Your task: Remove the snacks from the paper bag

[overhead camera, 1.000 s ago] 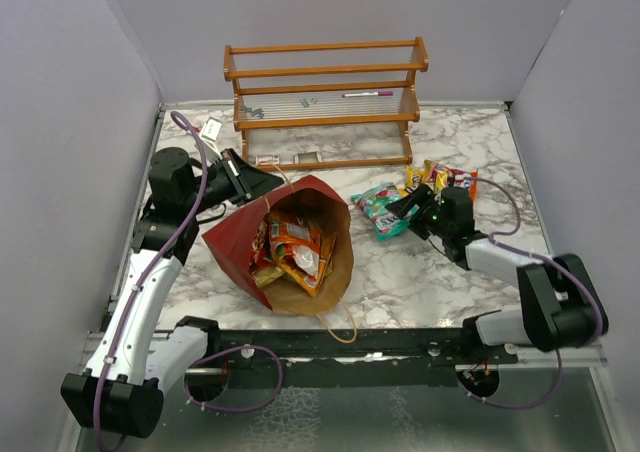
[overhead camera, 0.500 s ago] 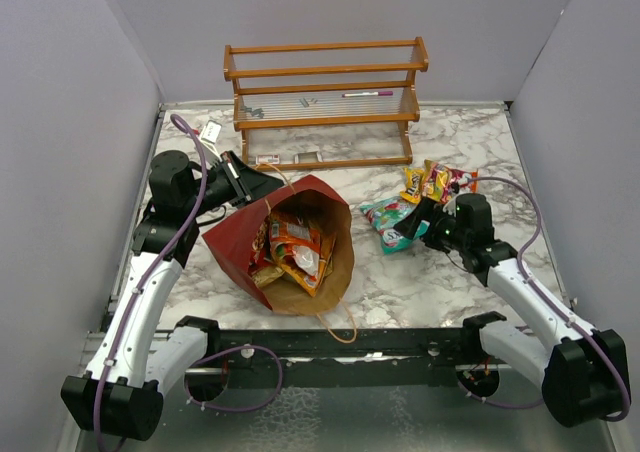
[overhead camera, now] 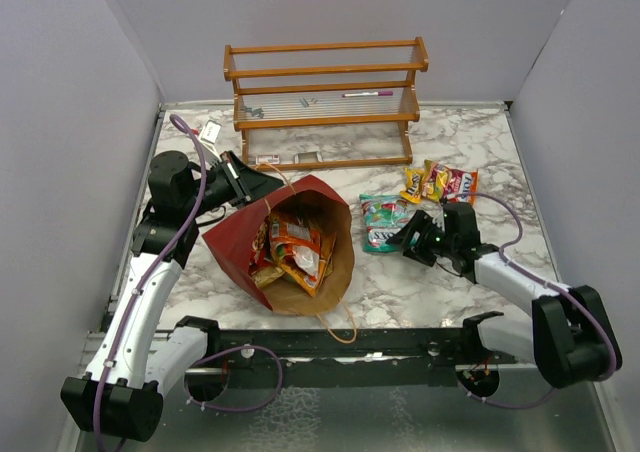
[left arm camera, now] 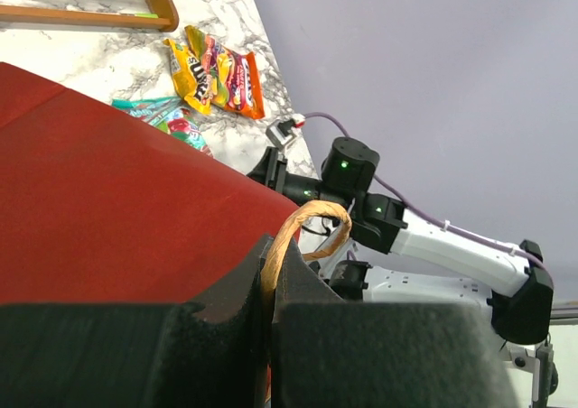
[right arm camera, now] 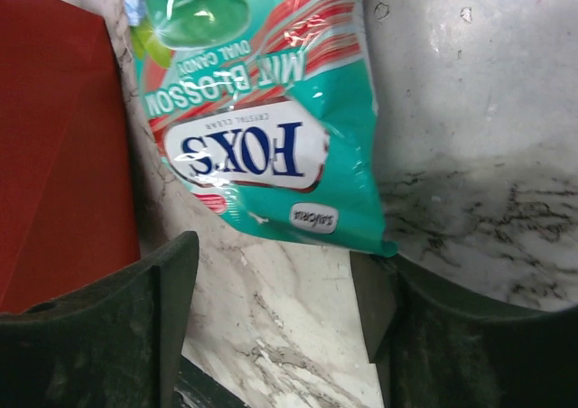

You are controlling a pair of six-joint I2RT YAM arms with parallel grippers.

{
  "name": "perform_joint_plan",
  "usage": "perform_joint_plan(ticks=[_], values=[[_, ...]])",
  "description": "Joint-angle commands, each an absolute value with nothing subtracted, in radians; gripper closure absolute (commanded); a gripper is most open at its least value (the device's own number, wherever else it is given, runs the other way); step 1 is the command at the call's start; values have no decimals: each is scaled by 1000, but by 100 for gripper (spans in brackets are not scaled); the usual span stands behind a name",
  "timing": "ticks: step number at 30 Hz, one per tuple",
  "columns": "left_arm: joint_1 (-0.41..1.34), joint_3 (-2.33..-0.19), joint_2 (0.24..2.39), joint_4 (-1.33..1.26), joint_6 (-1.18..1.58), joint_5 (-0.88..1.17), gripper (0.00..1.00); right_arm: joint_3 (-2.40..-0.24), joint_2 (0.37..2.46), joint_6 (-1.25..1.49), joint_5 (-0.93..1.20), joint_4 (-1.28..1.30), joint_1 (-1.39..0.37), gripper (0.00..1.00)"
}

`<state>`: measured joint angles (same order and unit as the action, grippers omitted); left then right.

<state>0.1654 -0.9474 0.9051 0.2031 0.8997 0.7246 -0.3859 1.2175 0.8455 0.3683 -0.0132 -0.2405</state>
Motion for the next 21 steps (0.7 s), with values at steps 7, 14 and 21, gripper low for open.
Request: perform_joint_plan(ticks=[7, 14, 21], values=[[164, -953, 896, 189, 893, 721, 100, -571, 1557, 968, 353, -346, -238, 70], [164, -967, 895, 219, 875, 715, 100, -654, 1610, 877, 262, -244, -238, 52], [164, -957, 893, 211, 876, 720, 100, -553, 1292, 703, 204, -12, -238, 19]])
